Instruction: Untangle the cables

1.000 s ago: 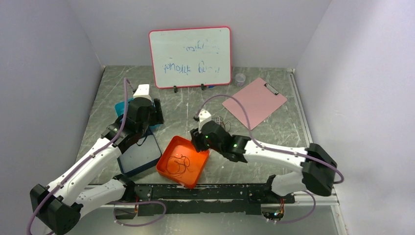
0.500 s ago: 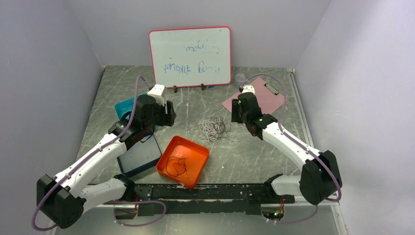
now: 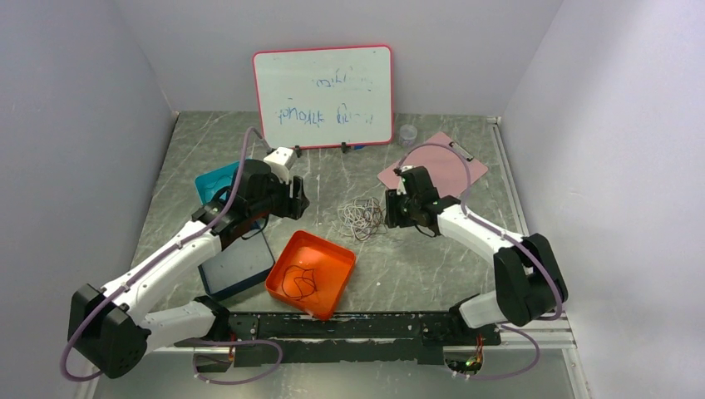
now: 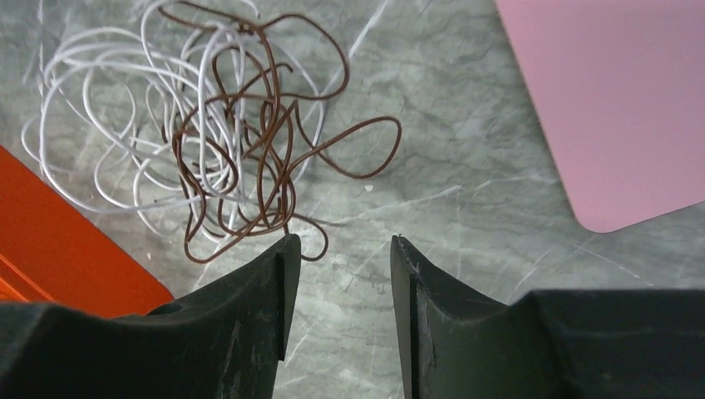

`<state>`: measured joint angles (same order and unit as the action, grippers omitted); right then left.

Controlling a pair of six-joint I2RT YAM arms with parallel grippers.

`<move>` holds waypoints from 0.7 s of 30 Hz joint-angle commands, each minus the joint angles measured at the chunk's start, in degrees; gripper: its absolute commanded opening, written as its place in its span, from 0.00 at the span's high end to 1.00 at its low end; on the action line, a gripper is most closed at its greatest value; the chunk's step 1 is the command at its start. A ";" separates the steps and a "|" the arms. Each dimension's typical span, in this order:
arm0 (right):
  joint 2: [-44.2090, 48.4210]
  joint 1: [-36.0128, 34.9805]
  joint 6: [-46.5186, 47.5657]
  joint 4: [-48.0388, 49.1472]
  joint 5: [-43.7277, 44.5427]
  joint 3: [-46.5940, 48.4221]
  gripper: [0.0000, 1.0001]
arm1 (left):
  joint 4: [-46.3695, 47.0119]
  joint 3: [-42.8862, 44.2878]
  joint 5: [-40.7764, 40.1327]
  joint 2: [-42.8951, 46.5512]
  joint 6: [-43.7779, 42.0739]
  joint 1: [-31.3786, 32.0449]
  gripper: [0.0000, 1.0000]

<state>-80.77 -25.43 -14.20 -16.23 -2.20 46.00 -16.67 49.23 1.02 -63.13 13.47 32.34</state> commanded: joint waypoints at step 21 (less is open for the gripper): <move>2.46 0.46 -0.25 10.85 -10.95 -8.03 0.57 | 3.70 0.67 4.43 -2.02 0.85 -0.39 0.35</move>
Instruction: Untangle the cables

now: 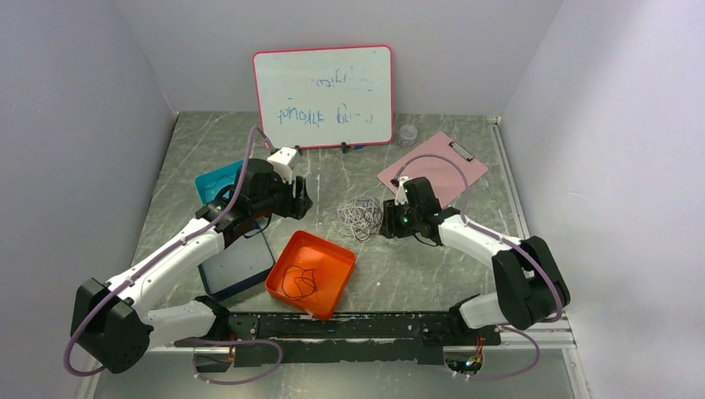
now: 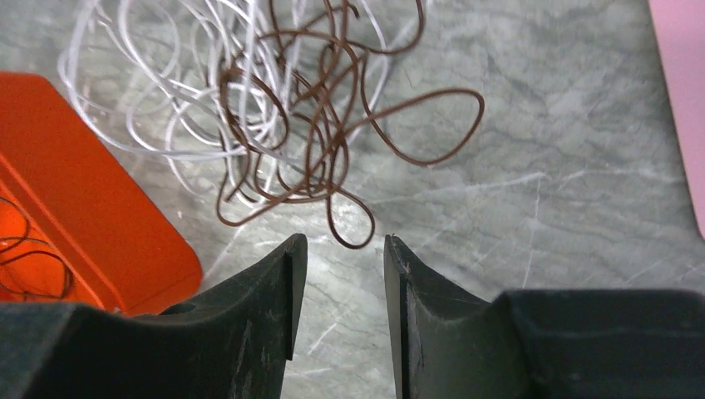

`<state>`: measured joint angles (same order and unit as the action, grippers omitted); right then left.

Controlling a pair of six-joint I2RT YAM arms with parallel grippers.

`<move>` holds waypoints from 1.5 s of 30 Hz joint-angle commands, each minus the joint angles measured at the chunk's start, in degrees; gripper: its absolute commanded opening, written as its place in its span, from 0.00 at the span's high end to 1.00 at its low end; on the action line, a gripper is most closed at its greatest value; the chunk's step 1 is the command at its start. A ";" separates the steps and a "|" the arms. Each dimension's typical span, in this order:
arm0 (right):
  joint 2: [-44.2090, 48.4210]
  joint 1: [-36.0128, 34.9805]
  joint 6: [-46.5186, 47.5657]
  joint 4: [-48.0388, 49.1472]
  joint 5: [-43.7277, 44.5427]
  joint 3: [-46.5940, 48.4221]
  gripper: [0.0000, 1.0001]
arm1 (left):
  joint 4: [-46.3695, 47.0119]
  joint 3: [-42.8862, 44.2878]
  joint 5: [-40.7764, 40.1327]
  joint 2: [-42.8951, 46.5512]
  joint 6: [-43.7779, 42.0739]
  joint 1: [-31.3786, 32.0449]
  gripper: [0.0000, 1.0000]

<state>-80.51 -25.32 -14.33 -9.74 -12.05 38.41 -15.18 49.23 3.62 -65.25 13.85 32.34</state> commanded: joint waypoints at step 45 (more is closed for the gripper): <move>13.95 0.36 1.94 -4.87 -6.38 15.41 1.00 | 37.61 4.05 9.69 -21.79 14.07 8.16 0.24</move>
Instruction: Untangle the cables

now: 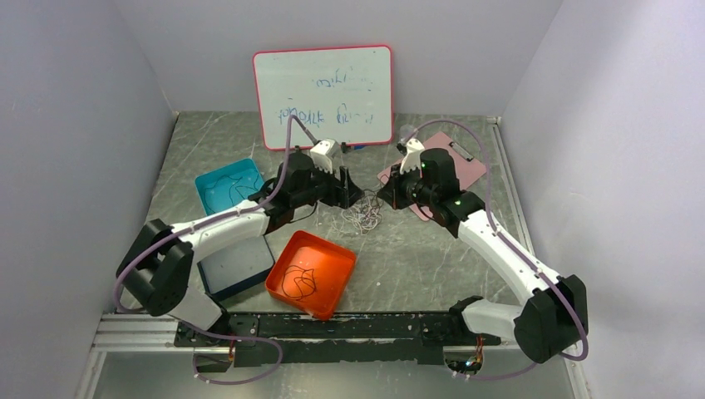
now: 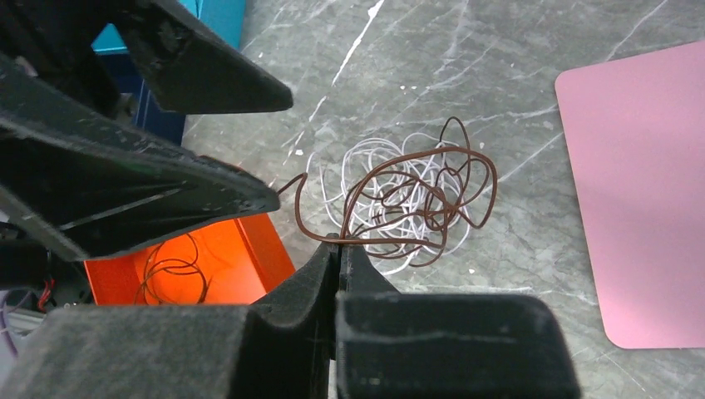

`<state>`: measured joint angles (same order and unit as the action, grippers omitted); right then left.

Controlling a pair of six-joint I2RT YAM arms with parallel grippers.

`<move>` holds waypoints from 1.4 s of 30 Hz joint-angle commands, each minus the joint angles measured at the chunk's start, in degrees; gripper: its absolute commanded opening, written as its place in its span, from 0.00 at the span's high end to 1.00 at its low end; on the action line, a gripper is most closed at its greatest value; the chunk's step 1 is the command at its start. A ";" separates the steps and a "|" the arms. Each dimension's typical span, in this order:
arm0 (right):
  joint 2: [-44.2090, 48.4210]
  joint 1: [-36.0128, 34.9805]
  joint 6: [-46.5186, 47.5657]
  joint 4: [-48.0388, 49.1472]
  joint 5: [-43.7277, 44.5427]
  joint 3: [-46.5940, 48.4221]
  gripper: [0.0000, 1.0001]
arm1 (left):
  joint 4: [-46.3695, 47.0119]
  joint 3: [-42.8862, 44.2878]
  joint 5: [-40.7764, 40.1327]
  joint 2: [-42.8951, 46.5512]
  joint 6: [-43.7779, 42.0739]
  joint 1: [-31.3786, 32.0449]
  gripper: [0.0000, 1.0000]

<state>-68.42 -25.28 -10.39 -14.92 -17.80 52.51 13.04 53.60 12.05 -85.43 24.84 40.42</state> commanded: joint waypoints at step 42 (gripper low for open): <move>10.69 0.36 -6.59 5.40 3.72 19.36 1.00 | 10.54 5.03 0.62 -22.31 6.46 4.05 0.93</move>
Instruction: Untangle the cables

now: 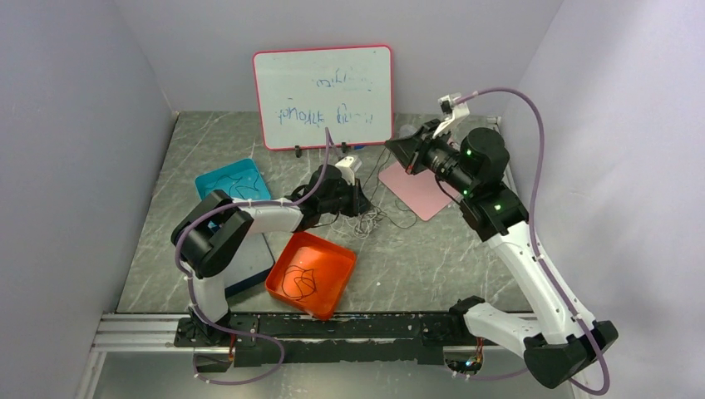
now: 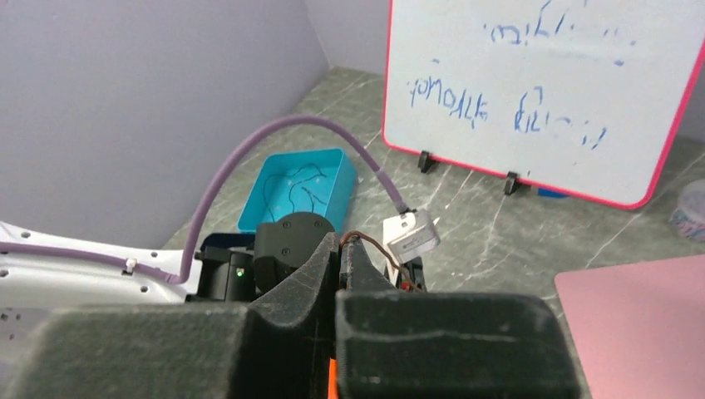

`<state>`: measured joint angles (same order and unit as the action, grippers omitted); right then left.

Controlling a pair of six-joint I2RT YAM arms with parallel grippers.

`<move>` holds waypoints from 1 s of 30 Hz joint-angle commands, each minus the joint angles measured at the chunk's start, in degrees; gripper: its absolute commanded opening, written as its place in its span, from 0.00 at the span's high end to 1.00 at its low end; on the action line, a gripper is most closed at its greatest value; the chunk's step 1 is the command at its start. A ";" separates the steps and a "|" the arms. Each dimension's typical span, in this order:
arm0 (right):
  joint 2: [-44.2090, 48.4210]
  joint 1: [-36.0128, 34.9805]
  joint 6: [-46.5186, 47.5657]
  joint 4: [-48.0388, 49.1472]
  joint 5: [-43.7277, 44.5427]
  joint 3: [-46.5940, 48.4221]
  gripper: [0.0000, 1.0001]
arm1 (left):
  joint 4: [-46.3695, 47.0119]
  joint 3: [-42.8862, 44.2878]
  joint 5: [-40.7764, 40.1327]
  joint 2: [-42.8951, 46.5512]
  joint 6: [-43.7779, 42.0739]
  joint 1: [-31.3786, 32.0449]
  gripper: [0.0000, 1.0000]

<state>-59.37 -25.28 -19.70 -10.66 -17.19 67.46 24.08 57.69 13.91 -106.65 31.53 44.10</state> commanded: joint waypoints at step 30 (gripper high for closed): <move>1.08 0.33 15.58 2.67 14.06 30.37 1.00 | -0.77 -0.56 -2.49 -3.74 0.74 0.43 0.70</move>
<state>-60.25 -25.28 -6.35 -15.27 -7.38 94.02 23.97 57.69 13.13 -108.66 31.99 44.12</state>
